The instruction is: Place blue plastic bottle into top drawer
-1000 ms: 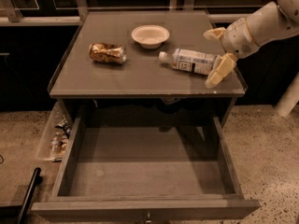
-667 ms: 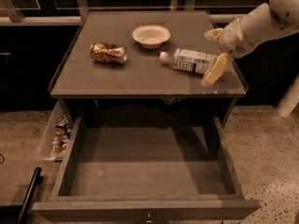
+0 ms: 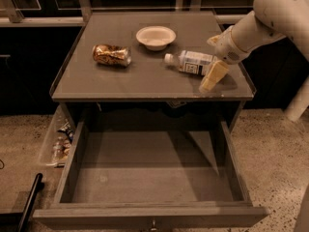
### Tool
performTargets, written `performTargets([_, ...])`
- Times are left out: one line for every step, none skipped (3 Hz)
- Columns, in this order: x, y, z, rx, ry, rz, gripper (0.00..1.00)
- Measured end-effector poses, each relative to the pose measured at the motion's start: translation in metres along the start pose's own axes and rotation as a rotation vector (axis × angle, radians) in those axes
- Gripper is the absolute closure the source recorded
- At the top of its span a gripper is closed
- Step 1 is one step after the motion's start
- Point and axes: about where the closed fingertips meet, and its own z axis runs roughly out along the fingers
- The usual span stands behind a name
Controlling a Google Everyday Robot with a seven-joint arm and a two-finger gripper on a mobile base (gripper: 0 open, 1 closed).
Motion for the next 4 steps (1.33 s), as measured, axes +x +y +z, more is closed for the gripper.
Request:
performTargets([0.0049,-0.0029,0.0118,-0.026,-0.022,0.023,0.00])
performTargets([0.0048,-0.0032,0.0126,-0.027,-0.023,0.023,0.19])
performTargets([0.0048,-0.0032,0.0127,-0.027,-0.023,0.023,0.42])
performTargets([0.0048,-0.0032,0.0127,-0.027,-0.023,0.023,0.65])
